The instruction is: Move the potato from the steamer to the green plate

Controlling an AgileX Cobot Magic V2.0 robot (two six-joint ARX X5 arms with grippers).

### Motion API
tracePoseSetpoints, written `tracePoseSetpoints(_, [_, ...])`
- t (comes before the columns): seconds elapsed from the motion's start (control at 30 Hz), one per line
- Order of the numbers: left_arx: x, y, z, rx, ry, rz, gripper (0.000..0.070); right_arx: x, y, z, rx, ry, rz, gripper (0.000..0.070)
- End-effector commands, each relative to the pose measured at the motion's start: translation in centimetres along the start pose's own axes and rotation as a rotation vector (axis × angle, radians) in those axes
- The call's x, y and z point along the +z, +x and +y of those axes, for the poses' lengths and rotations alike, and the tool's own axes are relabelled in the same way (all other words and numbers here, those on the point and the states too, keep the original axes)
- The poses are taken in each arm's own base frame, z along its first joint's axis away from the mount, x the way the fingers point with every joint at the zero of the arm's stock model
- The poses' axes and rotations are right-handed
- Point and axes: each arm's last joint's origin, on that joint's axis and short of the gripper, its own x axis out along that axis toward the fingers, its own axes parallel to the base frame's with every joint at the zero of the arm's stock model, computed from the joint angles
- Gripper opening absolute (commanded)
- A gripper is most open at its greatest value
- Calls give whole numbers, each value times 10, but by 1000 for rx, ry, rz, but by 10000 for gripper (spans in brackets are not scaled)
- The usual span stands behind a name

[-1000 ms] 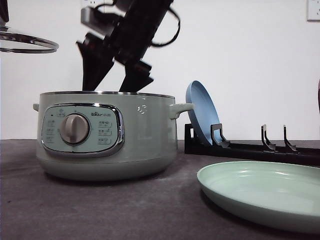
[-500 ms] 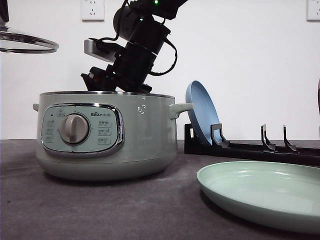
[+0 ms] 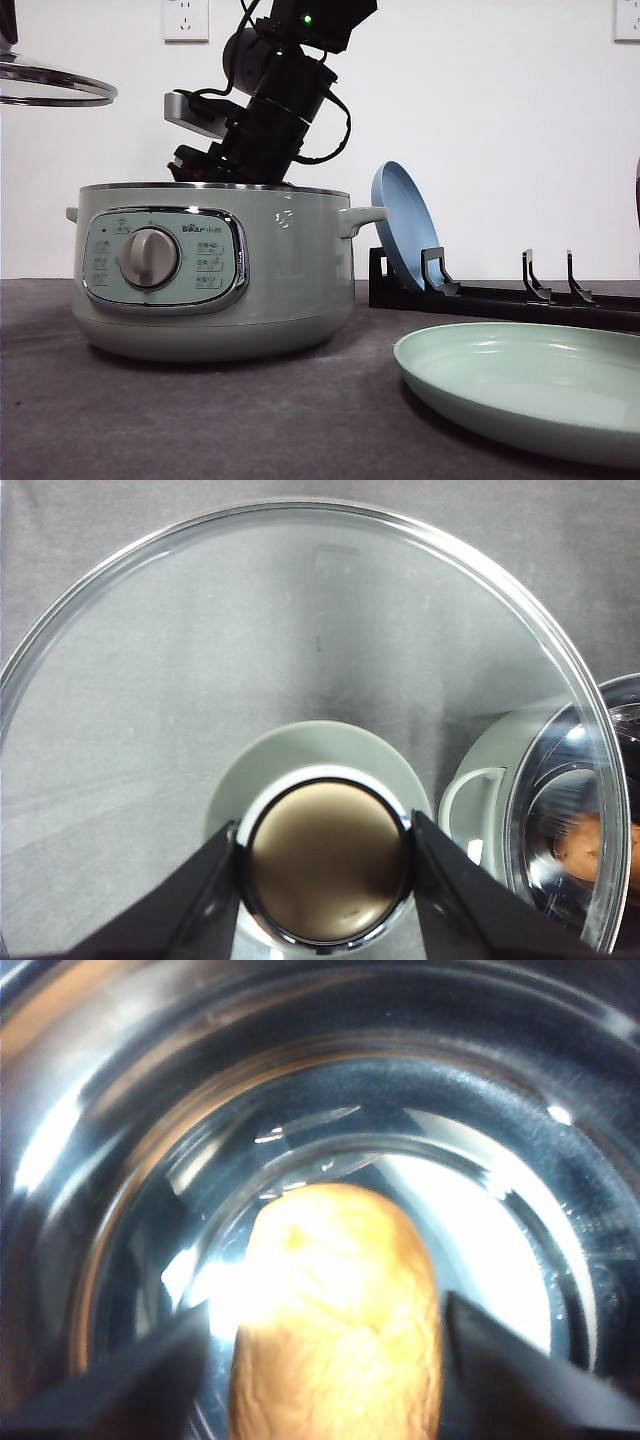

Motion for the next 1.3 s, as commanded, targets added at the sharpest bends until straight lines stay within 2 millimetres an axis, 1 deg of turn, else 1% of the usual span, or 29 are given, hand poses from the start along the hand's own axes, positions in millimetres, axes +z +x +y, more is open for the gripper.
tracePoseSetpoints(0.0, [6, -15, 0, -2, 3, -85, 1, 1, 9, 0, 9, 12, 8, 275])
tracePoseSetpoints(0.03, [6, -15, 0, -2, 3, -86, 1, 1, 9, 0, 11, 14, 14, 224])
tracePoseSetpoints(0.07, [6, -15, 0, -2, 3, -88, 1, 1, 9, 0, 12, 17, 17, 190])
tracePoseSetpoints(0.1, [6, -15, 0, -2, 3, -89, 1, 1, 9, 0, 12, 20, 17, 169])
tracePoseSetpoints(0.2, [6, -15, 0, -1, 3, -90, 1, 3, 6, 1, 8, 28, 6, 161])
tracePoseSetpoints(0.27, [6, -15, 0, -1, 3, -90, 1, 8, -5, -1, 1, 37, 1, 161])
tracePoseSetpoints(0.43, [6, -15, 0, -1, 3, -90, 1, 27, -58, 1, -16, 45, -30, 161])
tracePoseSetpoints(0.53, [6, -15, 0, -1, 3, -90, 1, 34, -101, 9, -31, 57, -72, 161])
tracePoseSetpoints(0.63, [6, -15, 0, -2, 3, -88, 1, 31, -145, 17, -53, 60, -105, 161])
tracePoseSetpoints(0.77, [6, -15, 0, -2, 3, -88, 1, 18, -204, 33, -71, 77, -128, 161])
tracePoseSetpoints(0.87, [6, -15, 0, -2, 3, -86, 1, 3, -244, 49, -101, 75, -159, 161])
tracePoseSetpoints(0.93, [6, -15, 0, -2, 3, -83, 1, -11, -268, 61, -146, 75, -162, 161])
tracePoseSetpoints(1.0, [5, -15, 0, -2, 3, -81, 1, -27, -286, 72, -176, 80, -153, 161])
tracePoseSetpoints(1.07, [5, -15, 0, -2, 3, -82, 1, -45, -300, 83, -180, 89, -151, 162])
tracePoseSetpoints(1.13, [5, -15, 0, -2, 4, -81, 1, -62, -308, 93, -177, 94, -143, 161])
tracePoseSetpoints(1.2, [5, -15, 0, -2, 4, -81, 1, -79, -311, 100, -171, 103, -131, 161])
tracePoseSetpoints(1.27, [5, -15, 0, -2, 4, -81, 1, -95, -309, 105, -164, 127, -117, 161])
